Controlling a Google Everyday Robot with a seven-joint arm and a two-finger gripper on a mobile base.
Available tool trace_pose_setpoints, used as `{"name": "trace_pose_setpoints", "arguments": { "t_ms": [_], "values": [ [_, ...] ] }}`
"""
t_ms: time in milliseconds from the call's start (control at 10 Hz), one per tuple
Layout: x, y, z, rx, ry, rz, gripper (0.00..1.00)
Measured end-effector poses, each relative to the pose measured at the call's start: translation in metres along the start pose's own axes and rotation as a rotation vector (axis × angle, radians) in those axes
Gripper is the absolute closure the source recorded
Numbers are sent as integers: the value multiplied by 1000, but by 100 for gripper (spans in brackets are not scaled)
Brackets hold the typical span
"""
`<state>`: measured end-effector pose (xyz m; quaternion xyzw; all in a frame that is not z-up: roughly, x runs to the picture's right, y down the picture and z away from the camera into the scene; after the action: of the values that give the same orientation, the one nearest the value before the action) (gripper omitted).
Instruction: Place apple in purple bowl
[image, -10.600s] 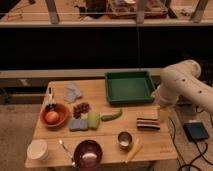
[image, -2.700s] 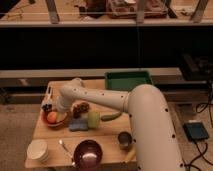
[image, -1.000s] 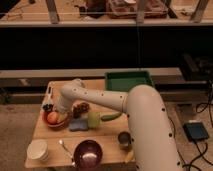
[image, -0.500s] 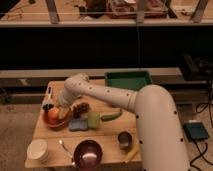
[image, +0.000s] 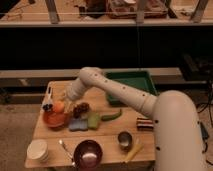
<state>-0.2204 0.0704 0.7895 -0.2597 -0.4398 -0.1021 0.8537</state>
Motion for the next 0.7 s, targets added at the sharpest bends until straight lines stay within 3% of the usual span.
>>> {"name": "trace_pose_setpoints", "arguments": {
  "t_ms": [500, 700],
  "values": [
    [-18, 71, -30, -101, 9, -65, 75],
    [-16, 99, -50, -146, -10, -127, 75]
  ]
}}
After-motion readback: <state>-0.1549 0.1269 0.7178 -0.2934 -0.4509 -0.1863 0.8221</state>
